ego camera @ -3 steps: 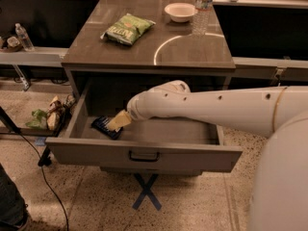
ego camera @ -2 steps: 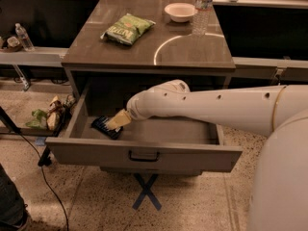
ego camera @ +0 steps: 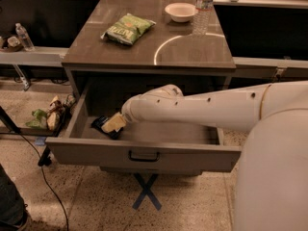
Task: Pick rxbar blueberry from top drawer and place on counter
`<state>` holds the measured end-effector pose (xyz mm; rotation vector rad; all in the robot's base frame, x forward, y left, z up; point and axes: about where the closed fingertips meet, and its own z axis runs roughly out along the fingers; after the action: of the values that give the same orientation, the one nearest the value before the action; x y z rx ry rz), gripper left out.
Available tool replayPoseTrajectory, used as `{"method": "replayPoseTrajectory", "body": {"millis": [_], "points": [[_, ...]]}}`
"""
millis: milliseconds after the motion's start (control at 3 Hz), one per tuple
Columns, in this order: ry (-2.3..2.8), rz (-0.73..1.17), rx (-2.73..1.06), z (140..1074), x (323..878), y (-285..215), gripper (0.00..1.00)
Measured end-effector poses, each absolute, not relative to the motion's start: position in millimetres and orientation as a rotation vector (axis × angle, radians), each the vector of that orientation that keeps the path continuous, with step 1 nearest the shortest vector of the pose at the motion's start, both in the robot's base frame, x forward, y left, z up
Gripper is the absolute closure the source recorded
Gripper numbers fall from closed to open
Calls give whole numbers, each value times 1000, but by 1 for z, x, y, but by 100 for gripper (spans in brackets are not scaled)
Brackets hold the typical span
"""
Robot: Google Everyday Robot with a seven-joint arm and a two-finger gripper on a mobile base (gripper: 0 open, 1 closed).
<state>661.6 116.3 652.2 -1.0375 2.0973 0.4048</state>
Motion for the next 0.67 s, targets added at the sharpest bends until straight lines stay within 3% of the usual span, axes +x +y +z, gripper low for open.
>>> {"method": "replayPoseTrajectory", "body": {"millis": [333, 667], "points": [[2080, 432, -1032, 636, 659, 137, 23], [2067, 498, -1030, 623, 651, 160, 22]]}}
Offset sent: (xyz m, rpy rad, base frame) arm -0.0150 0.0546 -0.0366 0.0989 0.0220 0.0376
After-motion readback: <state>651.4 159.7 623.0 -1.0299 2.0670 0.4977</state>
